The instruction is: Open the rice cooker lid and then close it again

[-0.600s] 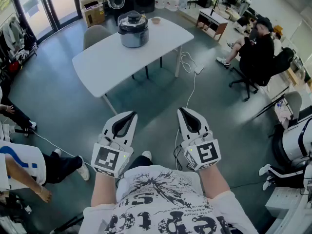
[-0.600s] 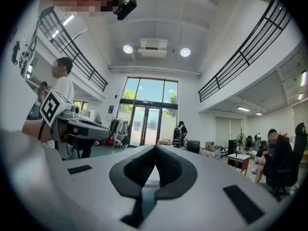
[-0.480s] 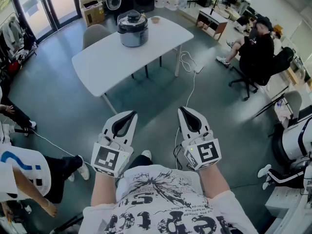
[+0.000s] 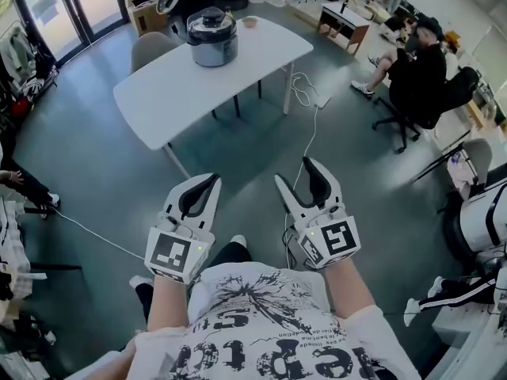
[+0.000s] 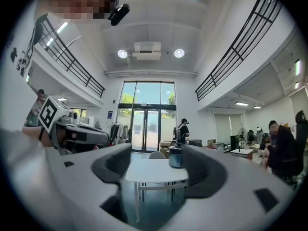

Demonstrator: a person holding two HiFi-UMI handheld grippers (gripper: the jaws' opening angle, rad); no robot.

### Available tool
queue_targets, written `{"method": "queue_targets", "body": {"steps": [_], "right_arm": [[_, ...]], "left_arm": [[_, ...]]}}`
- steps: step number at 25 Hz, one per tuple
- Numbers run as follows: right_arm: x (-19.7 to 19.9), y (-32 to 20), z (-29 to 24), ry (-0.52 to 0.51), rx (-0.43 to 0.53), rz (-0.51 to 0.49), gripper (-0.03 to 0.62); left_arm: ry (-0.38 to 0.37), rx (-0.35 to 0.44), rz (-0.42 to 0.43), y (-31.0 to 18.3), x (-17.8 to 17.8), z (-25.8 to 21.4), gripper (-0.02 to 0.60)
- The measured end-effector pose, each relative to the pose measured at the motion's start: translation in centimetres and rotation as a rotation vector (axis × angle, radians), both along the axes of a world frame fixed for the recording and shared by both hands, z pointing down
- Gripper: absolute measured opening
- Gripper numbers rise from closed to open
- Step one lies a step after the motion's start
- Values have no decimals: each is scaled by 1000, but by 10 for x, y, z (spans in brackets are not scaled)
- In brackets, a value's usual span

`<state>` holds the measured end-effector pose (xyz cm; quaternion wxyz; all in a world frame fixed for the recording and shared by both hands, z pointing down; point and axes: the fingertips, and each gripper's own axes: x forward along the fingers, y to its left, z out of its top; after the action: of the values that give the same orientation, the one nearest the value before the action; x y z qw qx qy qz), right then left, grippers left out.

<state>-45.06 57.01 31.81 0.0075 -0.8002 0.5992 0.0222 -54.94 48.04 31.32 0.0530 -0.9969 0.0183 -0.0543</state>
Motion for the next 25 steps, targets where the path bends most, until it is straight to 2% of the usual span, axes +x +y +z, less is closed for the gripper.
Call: {"method": "queue_targets", "body": {"steps": [1, 2, 3, 7, 14, 17, 19, 25], "right_arm": [[1, -4, 0, -7, 7, -16, 447], [3, -8, -1, -21, 15, -25, 543], [8, -10, -1, -33, 24, -23, 588], [33, -21, -2, -31, 26, 25, 598], [83, -80, 8, -36, -2, 19, 598], [107, -122, 14, -27, -13, 12, 598], [127, -155, 16, -20, -21, 12, 598], [196, -275, 0, -4, -59, 5, 598]], "left_arm": [[-2, 0, 2, 0, 1, -1, 12], [-2, -1, 3, -1, 3, -1, 12], [3, -3, 3, -3, 5, -1, 12], [56, -29, -7, -18, 20, -2, 12], [25, -38, -27, -82, 67, 13, 12], [-2, -27, -12, -122, 95, 22, 12], [10, -36, -9, -155, 118, 24, 12], [9, -46, 11, -277, 195, 13, 12]]}}
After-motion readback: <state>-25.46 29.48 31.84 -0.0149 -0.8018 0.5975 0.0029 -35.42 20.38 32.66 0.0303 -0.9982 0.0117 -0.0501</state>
